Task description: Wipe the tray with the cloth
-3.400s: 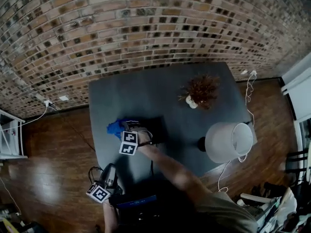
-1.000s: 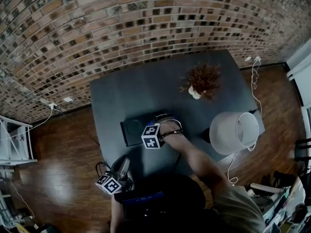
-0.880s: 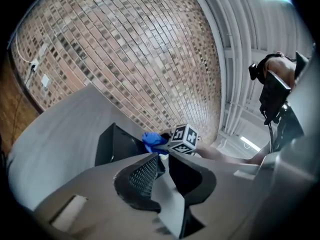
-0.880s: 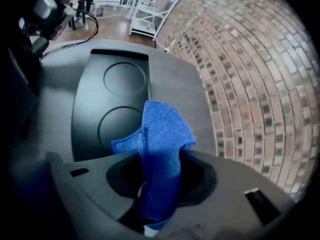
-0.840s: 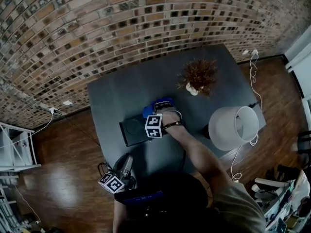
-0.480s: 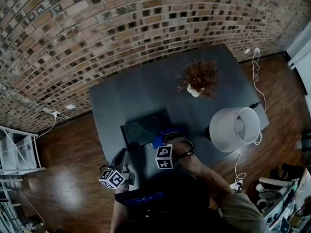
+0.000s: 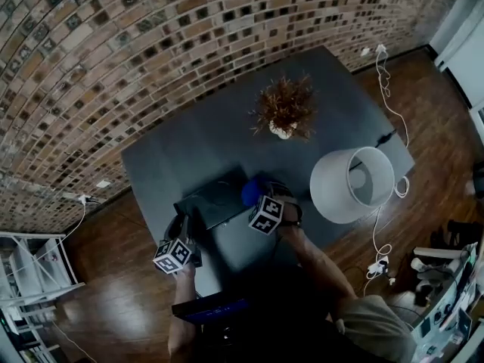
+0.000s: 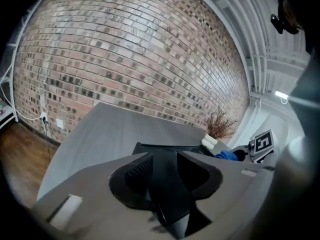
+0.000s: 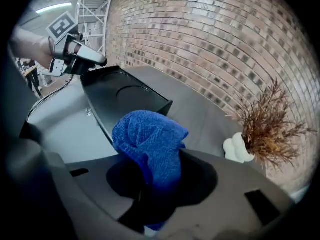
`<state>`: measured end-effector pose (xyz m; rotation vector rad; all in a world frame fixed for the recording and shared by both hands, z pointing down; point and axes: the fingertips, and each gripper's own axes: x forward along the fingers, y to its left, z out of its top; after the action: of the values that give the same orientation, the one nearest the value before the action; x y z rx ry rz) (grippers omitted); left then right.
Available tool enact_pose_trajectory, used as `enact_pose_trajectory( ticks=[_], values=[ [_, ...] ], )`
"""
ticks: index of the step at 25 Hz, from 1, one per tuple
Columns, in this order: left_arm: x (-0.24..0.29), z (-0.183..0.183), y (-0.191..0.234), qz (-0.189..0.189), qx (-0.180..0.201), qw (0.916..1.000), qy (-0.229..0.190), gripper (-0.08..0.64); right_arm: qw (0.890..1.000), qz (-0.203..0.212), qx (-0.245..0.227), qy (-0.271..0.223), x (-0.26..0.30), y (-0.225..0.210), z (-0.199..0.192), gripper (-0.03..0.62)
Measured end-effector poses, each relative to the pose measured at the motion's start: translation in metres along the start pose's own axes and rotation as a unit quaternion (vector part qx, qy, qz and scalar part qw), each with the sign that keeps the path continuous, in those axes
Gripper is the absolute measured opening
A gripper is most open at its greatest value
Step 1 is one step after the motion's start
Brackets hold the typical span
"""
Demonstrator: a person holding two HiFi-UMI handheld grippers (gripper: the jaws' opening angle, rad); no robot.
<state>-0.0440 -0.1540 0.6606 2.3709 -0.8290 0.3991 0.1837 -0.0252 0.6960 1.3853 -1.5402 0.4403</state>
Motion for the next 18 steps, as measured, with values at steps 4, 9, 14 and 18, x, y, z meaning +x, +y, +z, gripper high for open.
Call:
enact_pose_trajectory(
  ticks=[4, 9, 14, 18],
  values=[
    [0.007, -0.007, -0.011, 0.003, 0.025, 0.9995, 0.016, 0.152, 0.992, 0.069, -0.108, 0.018, 0.008, 0.038, -0.019, 0.138],
    [0.01, -0.01, -0.014, 0.014, 0.073, 0.9966, 0.037, 0.135, 0.974, 0.167, -0.136, 0.073, -0.006, 0.061, -0.053, 0.137],
    [0.012, -0.015, -0.015, 0.029, 0.108, 0.9928, 0.042, 0.135, 0.994, 0.097, -0.045, 0.024, 0.014, 0.003, -0.009, 0.138],
    [0.013, -0.016, -0.014, 0.038, 0.126, 0.99, 0.051, 0.118, 0.953, 0.251, -0.132, 0.111, 0.005, 0.069, -0.041, 0.135]
  ],
)
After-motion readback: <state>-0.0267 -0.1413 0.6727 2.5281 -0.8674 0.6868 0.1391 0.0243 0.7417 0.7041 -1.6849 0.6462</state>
